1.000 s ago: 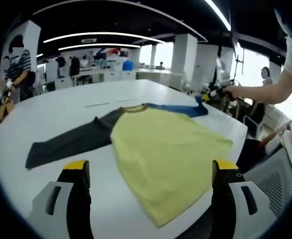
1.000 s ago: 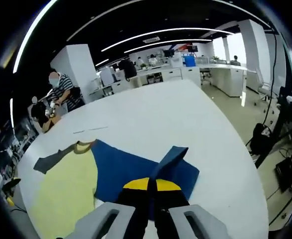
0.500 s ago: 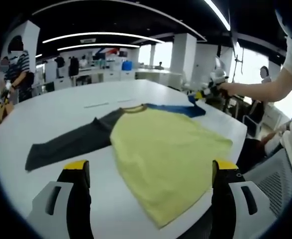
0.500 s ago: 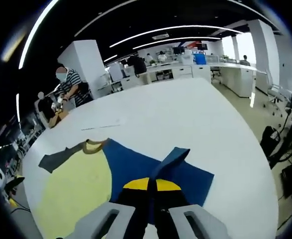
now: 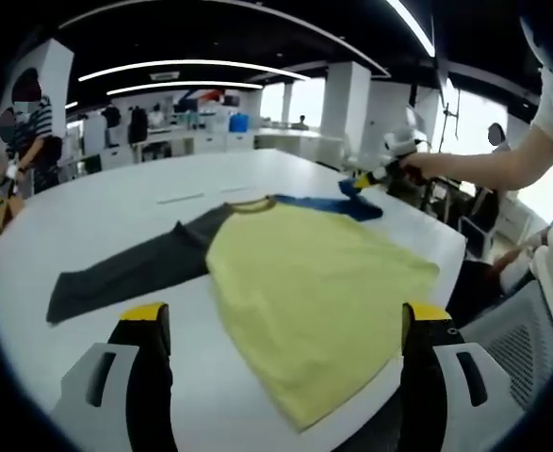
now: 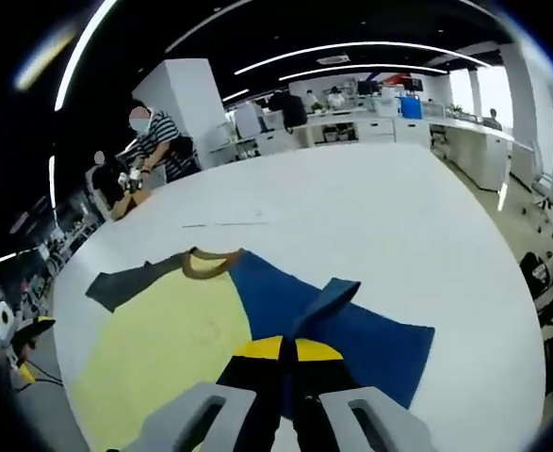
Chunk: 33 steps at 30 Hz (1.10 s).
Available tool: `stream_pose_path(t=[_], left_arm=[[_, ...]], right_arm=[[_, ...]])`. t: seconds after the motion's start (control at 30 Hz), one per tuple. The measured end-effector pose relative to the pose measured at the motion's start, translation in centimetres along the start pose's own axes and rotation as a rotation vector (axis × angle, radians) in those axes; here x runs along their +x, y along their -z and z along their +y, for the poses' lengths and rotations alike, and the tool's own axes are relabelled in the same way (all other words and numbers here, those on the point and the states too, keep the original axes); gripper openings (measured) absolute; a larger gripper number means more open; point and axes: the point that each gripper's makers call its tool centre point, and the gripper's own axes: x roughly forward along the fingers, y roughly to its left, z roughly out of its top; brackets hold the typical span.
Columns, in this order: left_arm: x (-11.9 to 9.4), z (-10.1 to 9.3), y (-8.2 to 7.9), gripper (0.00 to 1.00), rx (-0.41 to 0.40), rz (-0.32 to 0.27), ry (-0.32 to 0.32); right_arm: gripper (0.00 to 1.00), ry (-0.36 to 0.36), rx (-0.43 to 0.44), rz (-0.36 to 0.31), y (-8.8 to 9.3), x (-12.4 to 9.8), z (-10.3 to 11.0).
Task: Fold the garment on the visible template until the final outline fits inside the template.
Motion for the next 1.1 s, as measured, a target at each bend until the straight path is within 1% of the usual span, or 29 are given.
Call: stream_pose_path(t=[0.23,0.47,0.57,0.9,1.1], left_arm=[[0.2,-0.2,0.0,0.99,0.001,-0.001,0.008],[0.3,-0.5,-0.1,0.99,0.010,-0.003,0.014],[0.4,-0.6,-0.4,0.99,0.017,-0.008,0.019],[0.7,-0.9,-0.7,0.98,0.042,-0.012,0.025],[0.6,-0.8,-0.6,0.98,0.036,-0.011,0.026]], right_arm=[[0.00,-0.036,-0.033,0.002,-0.7,0.9,2.2],[0.00,-0.049,-0.023,0.007,-0.9,1.7,3.5],[0.00,-0.055,-0.034,0.008,-1.0,2.1,4.3],[0.00,-0.071,-0.063,0.025,-1.0,3.1,6.3],[0.00,-0.092,-0.076,0.035,-0.8,3.8,7.7]])
